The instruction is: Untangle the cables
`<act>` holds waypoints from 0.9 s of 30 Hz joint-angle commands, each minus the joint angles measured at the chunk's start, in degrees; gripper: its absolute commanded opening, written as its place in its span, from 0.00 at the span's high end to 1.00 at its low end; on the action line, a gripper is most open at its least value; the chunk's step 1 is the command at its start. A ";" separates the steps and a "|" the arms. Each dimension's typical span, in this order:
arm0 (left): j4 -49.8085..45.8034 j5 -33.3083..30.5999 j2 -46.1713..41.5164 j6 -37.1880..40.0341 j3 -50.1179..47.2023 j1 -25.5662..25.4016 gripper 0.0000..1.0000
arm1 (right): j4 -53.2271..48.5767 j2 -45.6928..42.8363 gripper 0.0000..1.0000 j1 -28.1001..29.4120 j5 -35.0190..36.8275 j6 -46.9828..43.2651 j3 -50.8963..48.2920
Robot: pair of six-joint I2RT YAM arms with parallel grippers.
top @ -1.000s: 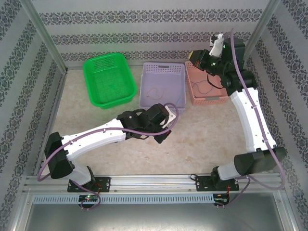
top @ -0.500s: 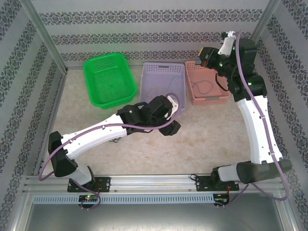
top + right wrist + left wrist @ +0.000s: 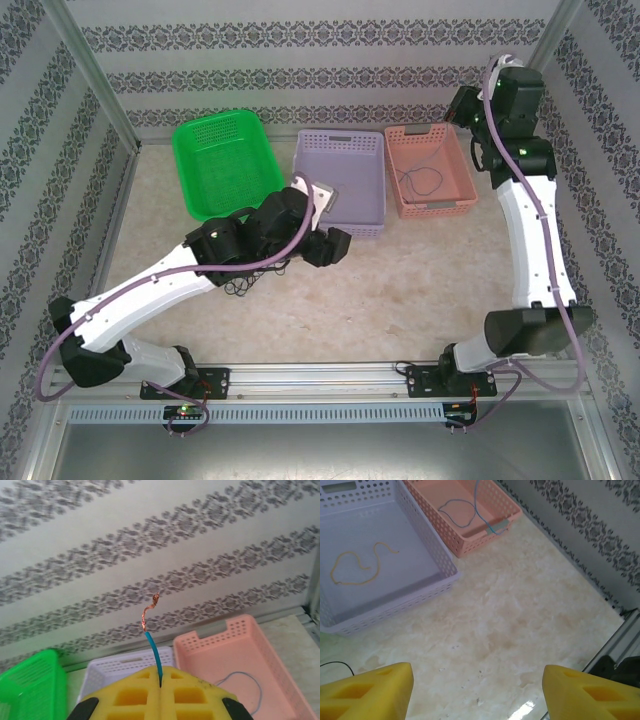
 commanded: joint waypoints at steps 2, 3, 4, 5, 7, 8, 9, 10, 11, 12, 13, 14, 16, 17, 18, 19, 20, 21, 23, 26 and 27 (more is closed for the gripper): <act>-0.91 -1.24 -1.32 -5.57 -2.38 0.70 0.31 | 2.97 3.98 1.00 -2.07 2.81 2.43 1.92; -1.00 -1.41 -1.76 -6.23 -2.85 0.70 0.31 | 3.69 5.07 1.00 -2.41 2.54 2.91 2.37; -0.79 -1.55 -2.09 -6.81 -3.33 0.70 0.31 | 4.71 6.15 1.00 -2.81 2.20 3.28 2.77; -0.65 -1.81 -2.59 -7.48 -3.97 0.70 0.31 | 5.66 7.84 1.00 -3.28 1.54 3.92 3.57; -0.02 -2.12 -3.43 -8.55 -5.16 0.70 0.31 | 7.24 11.12 1.00 -4.02 0.96 5.18 5.70; 0.34 -2.17 -3.71 -9.01 -5.49 0.70 0.31 | 8.71 13.64 1.00 -4.55 0.34 6.18 7.60; 0.42 -2.21 -3.82 -9.23 -5.76 0.70 0.31 | 9.86 16.13 1.00 -5.00 -0.26 7.24 9.75; 0.37 -2.28 -3.85 -9.40 -5.79 0.70 0.31 | 10.33 18.34 1.00 -5.40 -0.71 8.35 12.06; 0.02 -2.50 -3.74 -9.50 -5.75 0.70 0.31 | 10.78 21.10 1.00 -5.89 -1.34 9.61 14.96; -0.27 -2.76 -3.65 -9.37 -5.56 0.70 0.31 | 11.12 23.91 1.00 -6.25 -1.77 10.86 18.01; -0.51 -3.03 -3.58 -9.43 -5.51 0.77 0.31 | 11.53 25.67 1.00 -6.45 -1.91 11.58 19.70; -0.61 -3.29 -3.50 -9.44 -5.41 0.83 0.31 | 12.15 28.09 1.00 -6.64 -2.26 12.41 21.99; -0.84 -3.74 -3.56 -9.51 -5.35 0.95 0.31 | 11.95 32.05 1.00 -6.88 -3.00 13.84 25.21; -0.97 -3.87 -3.58 -9.50 -5.41 1.06 0.31 | 11.59 33.62 1.00 -7.00 -3.60 14.57 25.86; -1.11 -4.04 -3.56 -9.56 -5.41 1.13 0.31 | 11.04 34.58 1.00 -7.13 -4.77 15.24 25.30; -1.20 -4.13 -3.56 -9.66 -5.34 1.20 0.31 | 11.20 34.69 1.00 -7.12 -5.33 15.94 23.65; -1.28 -4.23 -3.56 -9.70 -5.36 1.27 0.31 | 12.00 34.03 1.00 -7.09 -5.75 16.79 20.43; -1.34 -4.32 -3.63 -9.70 -5.41 1.38 0.31 | 13.92 32.83 1.00 -7.00 -5.76 17.66 15.87; -1.10 -4.23 -3.64 -9.75 -5.54 1.53 0.31 | 18.78 29.88 1.00 -6.91 -5.02 19.43 6.49; -0.61 -3.43 -3.31 -9.61 -5.55 1.84 0.31 | 24.62 26.51 1.00 -7.09 -4.24 22.45 -5.60; -0.63 -3.15 -3.06 -9.42 -5.38 1.93 0.31 | 25.34 26.13 1.00 -7.05 -4.37 23.00 -7.58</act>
